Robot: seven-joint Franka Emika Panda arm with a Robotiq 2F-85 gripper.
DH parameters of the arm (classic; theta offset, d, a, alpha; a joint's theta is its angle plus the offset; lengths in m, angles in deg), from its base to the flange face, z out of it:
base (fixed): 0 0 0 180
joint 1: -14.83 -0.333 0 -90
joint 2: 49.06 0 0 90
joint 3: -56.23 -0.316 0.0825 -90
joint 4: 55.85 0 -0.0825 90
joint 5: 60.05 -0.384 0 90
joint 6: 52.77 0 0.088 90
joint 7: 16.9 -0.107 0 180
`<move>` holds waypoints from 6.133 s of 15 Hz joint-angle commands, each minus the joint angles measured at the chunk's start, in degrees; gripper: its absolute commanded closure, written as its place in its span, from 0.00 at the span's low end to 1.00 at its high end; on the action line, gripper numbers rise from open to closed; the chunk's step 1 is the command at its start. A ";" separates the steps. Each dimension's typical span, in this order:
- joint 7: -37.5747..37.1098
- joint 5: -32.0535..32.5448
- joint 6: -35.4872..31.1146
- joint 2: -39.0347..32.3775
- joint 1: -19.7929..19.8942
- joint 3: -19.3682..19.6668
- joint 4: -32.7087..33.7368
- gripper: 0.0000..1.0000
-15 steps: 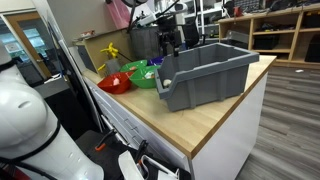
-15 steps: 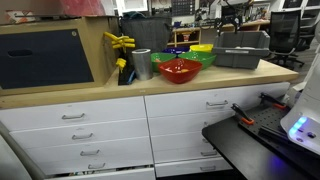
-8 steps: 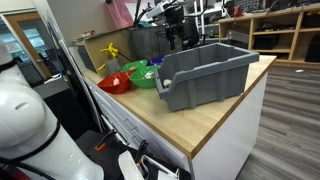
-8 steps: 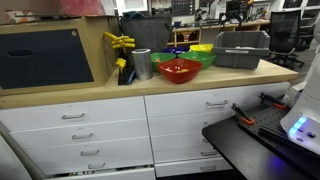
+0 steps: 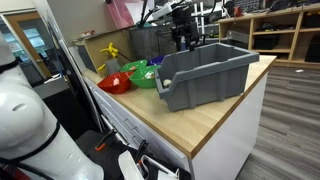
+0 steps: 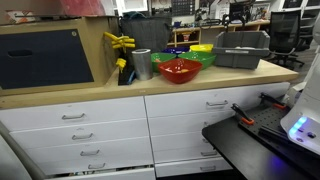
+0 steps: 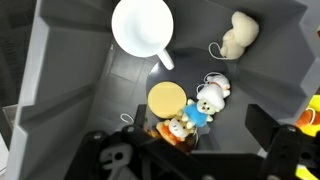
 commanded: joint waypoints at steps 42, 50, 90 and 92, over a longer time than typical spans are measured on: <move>-9.95 6.80 -8.30 -2.29 -0.41 1.85 -8.24 0.00; -4.69 6.17 -15.52 -8.91 0.72 2.23 -3.88 0.00; -2.13 11.43 -19.60 -18.30 1.29 4.50 4.31 0.15; -2.48 9.82 -20.72 -20.10 1.74 4.15 4.59 0.01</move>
